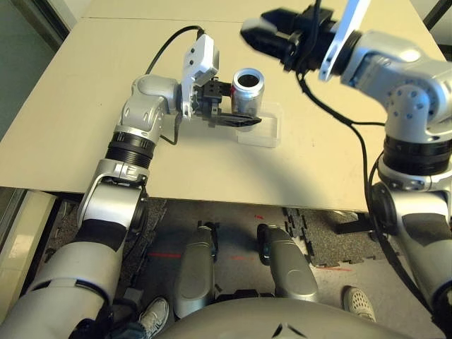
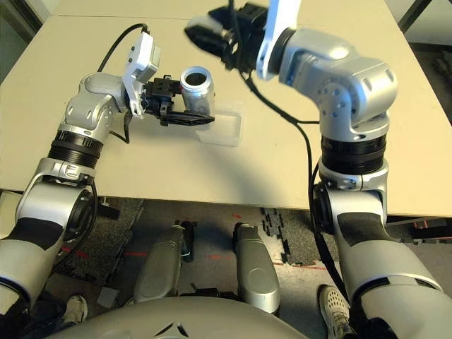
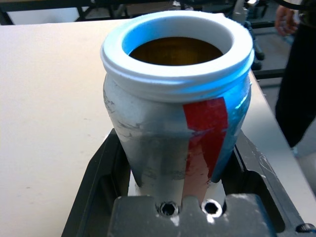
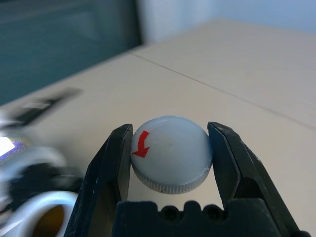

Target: Pour the medicine from the bottle into the box.

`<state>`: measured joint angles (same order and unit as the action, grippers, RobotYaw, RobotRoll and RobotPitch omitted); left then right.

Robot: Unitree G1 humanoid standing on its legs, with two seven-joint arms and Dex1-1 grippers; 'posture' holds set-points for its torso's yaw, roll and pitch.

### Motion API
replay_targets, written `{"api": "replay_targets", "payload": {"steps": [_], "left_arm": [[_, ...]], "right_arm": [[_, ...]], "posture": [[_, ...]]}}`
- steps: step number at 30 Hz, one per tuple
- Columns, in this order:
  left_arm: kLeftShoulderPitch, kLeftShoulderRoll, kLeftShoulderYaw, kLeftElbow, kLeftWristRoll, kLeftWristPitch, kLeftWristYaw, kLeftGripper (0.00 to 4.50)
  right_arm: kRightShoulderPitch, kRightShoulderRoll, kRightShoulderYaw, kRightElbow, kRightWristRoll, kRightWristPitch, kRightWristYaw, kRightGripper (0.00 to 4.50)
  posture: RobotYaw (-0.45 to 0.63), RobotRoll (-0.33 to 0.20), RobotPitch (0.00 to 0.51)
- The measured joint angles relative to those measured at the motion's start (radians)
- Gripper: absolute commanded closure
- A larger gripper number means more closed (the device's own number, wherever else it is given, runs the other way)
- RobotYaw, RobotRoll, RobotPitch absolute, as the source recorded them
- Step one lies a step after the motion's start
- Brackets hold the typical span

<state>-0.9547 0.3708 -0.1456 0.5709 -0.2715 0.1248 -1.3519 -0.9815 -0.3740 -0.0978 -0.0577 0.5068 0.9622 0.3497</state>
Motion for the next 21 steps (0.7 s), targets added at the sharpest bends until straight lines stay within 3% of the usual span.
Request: {"api": "replay_targets", "payload": {"steps": [10, 16, 21], "left_arm": [[-0.131, -0.008, 0.211, 0.379, 0.076, -0.244, 0.608, 1.78], [-0.084, -0.023, 0.268, 0.508, 0.100, -0.294, 0.817, 1.78], [-0.057, -0.041, 0.304, 0.577, 0.100, -0.301, 0.894, 1.78]], "right_arm": [[0.185, 0.015, 0.006, 0.215, -0.195, -0.319, -0.062, 1.96], [0.248, 0.046, 0.015, 0.412, -0.291, -0.575, -0.063, 1.96], [0.288, 0.071, 0.021, 0.587, -0.340, -0.713, -0.061, 1.96]], "posture": [[-0.05, 0.000, 0.183], [-0.03, 0.000, 0.179], [-0.03, 0.000, 0.178]]}}
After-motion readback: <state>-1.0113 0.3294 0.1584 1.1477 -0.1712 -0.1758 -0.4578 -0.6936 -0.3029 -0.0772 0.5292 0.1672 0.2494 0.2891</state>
